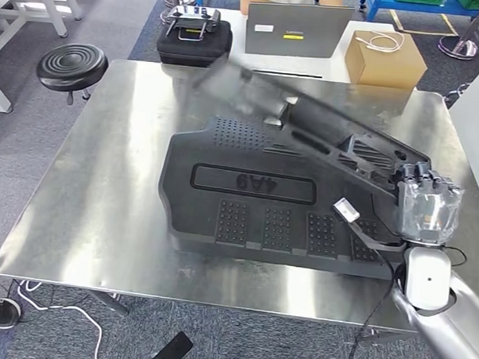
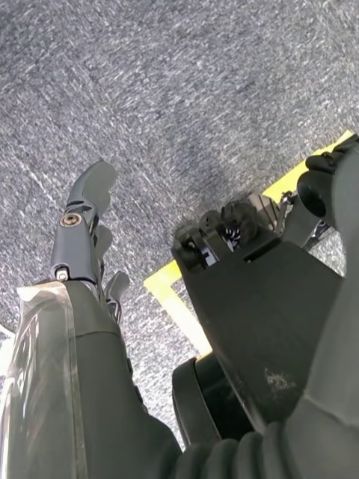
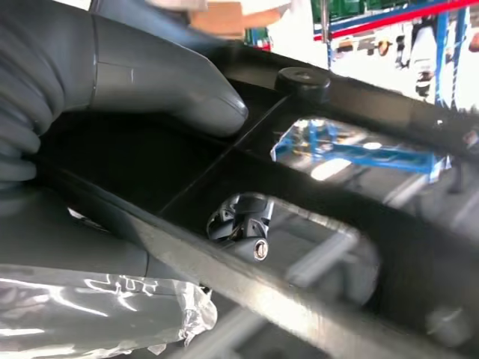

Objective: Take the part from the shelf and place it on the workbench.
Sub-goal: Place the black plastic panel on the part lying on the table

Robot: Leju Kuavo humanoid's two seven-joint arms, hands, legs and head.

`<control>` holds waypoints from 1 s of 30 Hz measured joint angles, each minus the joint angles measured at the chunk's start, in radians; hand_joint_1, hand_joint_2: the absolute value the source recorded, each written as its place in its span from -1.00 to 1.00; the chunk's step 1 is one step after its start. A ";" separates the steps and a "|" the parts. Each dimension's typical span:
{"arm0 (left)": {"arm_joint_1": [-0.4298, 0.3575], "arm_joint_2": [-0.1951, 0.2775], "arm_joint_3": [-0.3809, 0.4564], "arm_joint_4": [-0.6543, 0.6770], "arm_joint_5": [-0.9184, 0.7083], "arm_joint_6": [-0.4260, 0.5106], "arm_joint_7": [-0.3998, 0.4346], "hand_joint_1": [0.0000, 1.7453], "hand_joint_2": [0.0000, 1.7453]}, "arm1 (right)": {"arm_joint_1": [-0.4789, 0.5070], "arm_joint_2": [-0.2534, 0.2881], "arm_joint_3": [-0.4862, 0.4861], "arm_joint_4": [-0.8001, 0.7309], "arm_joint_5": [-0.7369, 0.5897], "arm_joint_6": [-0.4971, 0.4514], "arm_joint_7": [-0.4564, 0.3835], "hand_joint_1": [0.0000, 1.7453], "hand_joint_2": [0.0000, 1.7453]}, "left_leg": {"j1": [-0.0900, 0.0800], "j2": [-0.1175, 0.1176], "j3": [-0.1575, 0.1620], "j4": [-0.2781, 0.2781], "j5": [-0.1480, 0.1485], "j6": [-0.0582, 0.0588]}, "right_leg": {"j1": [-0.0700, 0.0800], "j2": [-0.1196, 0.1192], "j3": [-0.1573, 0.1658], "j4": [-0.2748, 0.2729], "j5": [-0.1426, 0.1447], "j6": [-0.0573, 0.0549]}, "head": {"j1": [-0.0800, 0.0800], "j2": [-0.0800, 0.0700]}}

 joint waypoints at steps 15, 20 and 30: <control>-0.003 -0.002 -0.022 0.000 0.007 -0.009 0.006 -1.00 -1.00 | -0.123 -0.022 0.108 0.241 0.000 0.067 -0.021 0.98 1.00 | 0.000 0.000 -0.001 0.000 0.000 0.000 | 0.000 0.000 -0.002 0.000 0.000 0.000 | 0.000 0.000; -0.002 -0.002 -0.024 0.000 0.011 -0.008 0.006 -1.00 -1.00 | -0.118 -0.035 0.130 0.264 -0.001 0.067 -0.002 1.00 1.00 | 0.000 0.000 -0.001 0.000 0.000 0.000 | 0.000 0.001 -0.002 0.000 0.000 0.000 | 0.000 0.000; 0.001 -0.002 -0.024 0.000 0.024 0.001 0.003 -1.00 -1.00 | -0.077 -0.052 0.111 0.303 -0.003 0.018 -0.122 0.85 1.00 | 0.001 0.000 -0.001 0.000 0.000 0.000 | 0.000 0.000 -0.002 0.000 0.000 0.000 | 0.000 0.000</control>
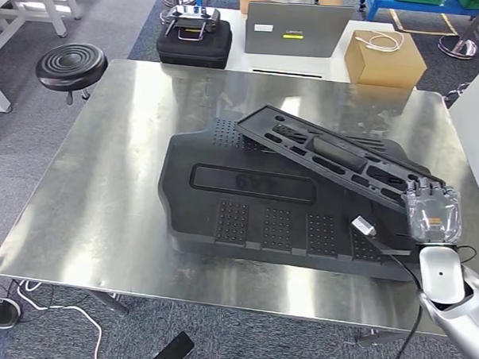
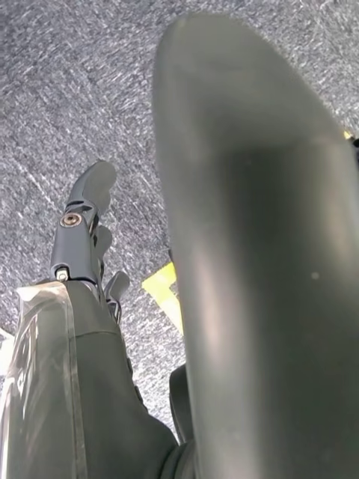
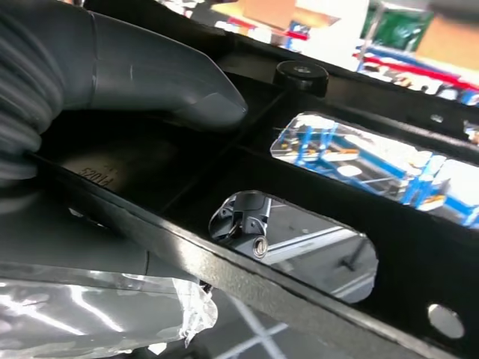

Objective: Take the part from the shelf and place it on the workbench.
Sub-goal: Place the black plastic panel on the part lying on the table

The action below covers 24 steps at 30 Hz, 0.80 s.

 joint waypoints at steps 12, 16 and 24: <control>0.007 0.000 0.000 0.000 0.014 0.018 -0.003 -1.00 -1.00 | 0.099 -0.022 -0.074 -0.031 -0.004 -0.094 -0.097 -1.00 1.00 | 0.000 0.000 0.001 0.000 0.000 0.000 | 0.000 0.000 0.001 0.000 0.000 0.000 | 0.000 0.000; 0.010 0.000 0.001 0.000 0.021 0.024 -0.005 -1.00 -1.00 | 0.143 -0.049 -0.067 -0.086 -0.002 -0.111 -0.064 -1.00 1.00 | 0.000 0.000 0.001 0.000 0.000 0.000 | 0.000 0.000 0.001 0.000 0.000 0.000 | 0.000 0.000; 0.013 0.000 0.002 0.000 0.025 0.032 -0.005 -1.00 -1.00 | 0.192 -0.099 -0.025 -0.176 0.000 -0.143 0.026 -1.00 -1.00 | 0.000 0.000 0.001 0.000 0.000 0.000 | 0.000 0.000 0.001 0.000 0.000 0.000 | 0.000 0.000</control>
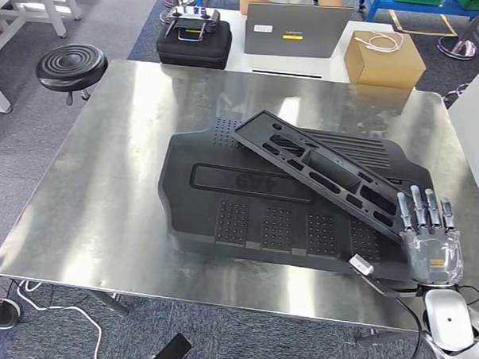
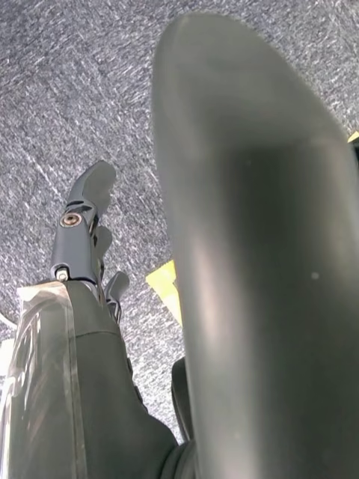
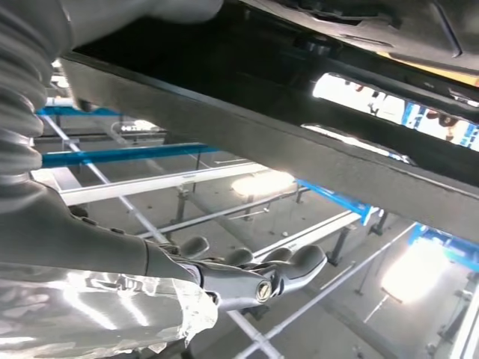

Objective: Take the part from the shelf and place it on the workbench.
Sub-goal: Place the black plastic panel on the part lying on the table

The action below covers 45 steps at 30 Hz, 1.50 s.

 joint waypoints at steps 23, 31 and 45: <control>0.009 0.000 0.006 0.000 0.011 0.005 -0.004 -1.00 -1.00 | 0.225 -0.011 -0.198 -0.322 -0.122 -0.032 -0.521 -1.00 -1.00 | 0.000 -0.001 0.001 0.000 0.000 0.000 | 0.000 -0.001 0.001 0.000 0.000 0.000 | 0.000 0.000; 0.011 0.003 0.009 0.000 0.017 -0.002 -0.013 -1.00 -1.00 | 0.373 0.143 -0.438 -0.511 -0.343 -0.035 -0.934 -1.00 -1.00 | 0.001 0.000 0.000 -0.001 0.000 0.000 | 0.001 0.000 0.000 0.000 -0.001 0.000 | 0.000 0.000; 0.014 0.002 0.009 0.000 0.007 0.012 -0.005 -1.00 -1.00 | 0.437 0.707 -0.848 -0.877 -0.727 -0.042 -1.289 -1.00 1.00 | 0.001 0.001 0.001 -0.001 0.000 -0.001 | 0.001 0.000 -0.001 0.002 -0.002 -0.003 | 0.000 0.000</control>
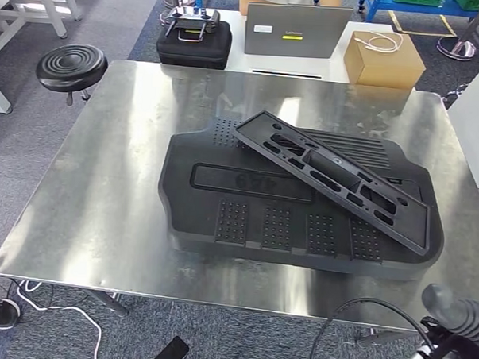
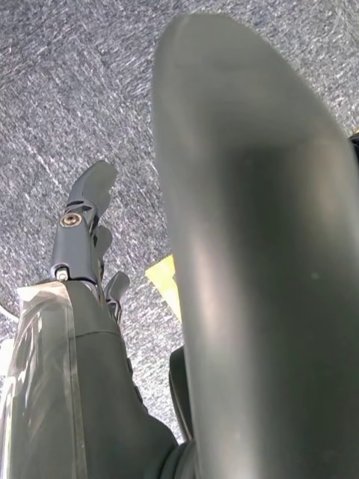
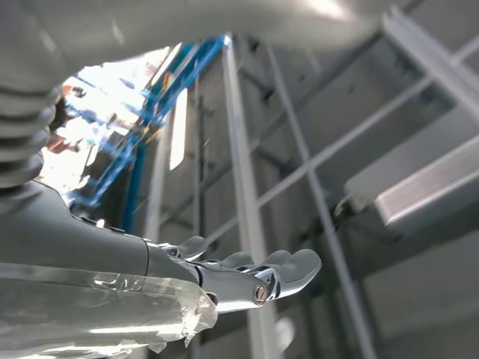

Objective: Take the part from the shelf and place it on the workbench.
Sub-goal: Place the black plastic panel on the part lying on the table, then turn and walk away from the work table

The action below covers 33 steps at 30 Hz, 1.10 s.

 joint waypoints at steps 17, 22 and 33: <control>0.002 0.000 0.000 0.000 0.000 0.011 0.000 -1.00 -1.00 | 0.010 0.079 -0.086 -0.082 0.017 0.000 0.000 -1.00 1.00 | 0.000 0.000 0.000 0.000 0.000 0.000 | 0.000 0.000 0.000 0.000 0.000 0.000 | 0.000 0.000; 0.002 0.000 0.000 0.000 0.000 0.015 -0.001 -1.00 -1.00 | 0.010 0.086 -0.098 -0.102 0.022 0.000 -0.001 -1.00 1.00 | 0.000 0.000 0.000 0.000 0.000 0.000 | 0.000 0.000 0.000 0.000 0.000 0.000 | 0.000 0.000; 0.003 -0.001 0.018 0.000 0.005 0.060 0.003 -1.00 -1.00 | 0.061 0.115 -0.103 -0.111 -0.011 0.000 -0.001 -1.00 1.00 | -0.001 0.000 0.000 0.001 -0.001 0.000 | -0.001 0.000 0.000 0.000 0.000 0.000 | 0.000 0.000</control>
